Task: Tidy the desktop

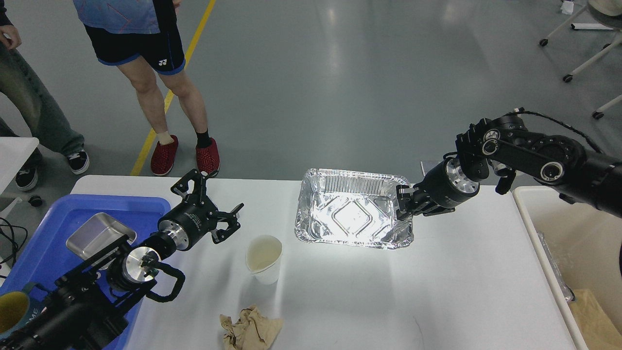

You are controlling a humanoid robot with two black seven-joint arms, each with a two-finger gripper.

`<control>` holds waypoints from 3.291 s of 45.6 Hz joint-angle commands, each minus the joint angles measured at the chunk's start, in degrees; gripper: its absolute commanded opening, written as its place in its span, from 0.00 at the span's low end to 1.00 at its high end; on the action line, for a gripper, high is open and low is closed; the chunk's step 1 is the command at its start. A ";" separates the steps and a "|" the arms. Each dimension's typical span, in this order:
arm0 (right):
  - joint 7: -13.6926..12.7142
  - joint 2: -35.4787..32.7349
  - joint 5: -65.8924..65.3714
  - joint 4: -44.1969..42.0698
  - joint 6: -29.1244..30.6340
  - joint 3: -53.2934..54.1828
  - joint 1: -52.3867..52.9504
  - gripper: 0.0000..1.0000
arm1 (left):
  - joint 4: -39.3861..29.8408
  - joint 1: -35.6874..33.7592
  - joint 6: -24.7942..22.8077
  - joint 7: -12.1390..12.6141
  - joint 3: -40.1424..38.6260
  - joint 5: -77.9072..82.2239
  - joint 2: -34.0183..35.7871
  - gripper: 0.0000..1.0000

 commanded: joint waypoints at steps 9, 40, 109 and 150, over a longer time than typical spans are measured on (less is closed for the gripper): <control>0.08 0.05 0.00 -0.09 -0.40 0.17 -0.33 0.00 | -17.26 -0.21 0.59 0.29 13.28 3.89 24.63 0.97; 0.26 0.14 0.00 0.34 -1.10 0.96 -1.12 0.00 | -32.82 -10.94 -15.41 12.60 26.91 12.15 61.91 0.96; 0.70 -0.48 0.00 1.40 -2.60 2.63 -3.58 0.00 | -10.50 -33.61 -10.66 20.59 48.44 32.19 11.91 0.86; 0.70 -0.48 0.00 1.40 -3.04 2.72 -4.11 0.00 | -6.63 -31.41 -8.73 25.95 50.64 32.02 6.90 0.03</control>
